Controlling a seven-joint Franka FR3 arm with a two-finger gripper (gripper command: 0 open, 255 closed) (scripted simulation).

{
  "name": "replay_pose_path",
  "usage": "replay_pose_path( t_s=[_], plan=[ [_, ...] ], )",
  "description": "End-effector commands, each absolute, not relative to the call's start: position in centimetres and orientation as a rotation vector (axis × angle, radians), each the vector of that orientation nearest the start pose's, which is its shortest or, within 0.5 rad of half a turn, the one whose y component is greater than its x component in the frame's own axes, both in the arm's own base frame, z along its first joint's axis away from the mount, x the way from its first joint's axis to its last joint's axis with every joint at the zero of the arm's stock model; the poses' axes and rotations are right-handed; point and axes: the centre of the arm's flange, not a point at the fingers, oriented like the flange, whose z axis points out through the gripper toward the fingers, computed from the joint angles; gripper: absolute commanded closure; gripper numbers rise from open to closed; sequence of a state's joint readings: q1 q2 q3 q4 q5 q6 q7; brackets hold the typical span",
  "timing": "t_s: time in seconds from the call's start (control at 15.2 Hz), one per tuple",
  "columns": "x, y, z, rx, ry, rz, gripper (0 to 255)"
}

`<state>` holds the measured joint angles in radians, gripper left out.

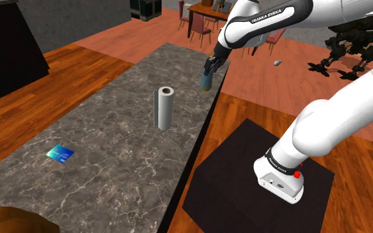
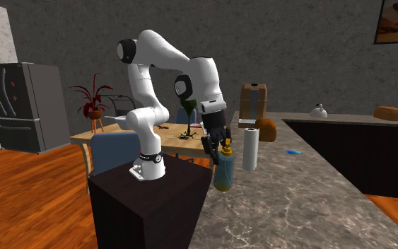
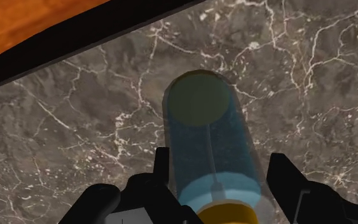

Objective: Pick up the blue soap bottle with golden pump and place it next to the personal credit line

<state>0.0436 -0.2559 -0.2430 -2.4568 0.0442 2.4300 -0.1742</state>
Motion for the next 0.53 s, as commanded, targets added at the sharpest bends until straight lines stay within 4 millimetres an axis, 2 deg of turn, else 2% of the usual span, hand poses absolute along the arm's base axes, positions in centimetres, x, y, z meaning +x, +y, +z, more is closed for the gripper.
replay_pose_path(
  t_s=[0.0,0.46],
  plan=[
    [46.0,-9.3,42.2,-3.068,0.084,-0.360,255],
    [46.0,-9.3,45.9,-3.068,0.084,-0.360,255]
  ],
)
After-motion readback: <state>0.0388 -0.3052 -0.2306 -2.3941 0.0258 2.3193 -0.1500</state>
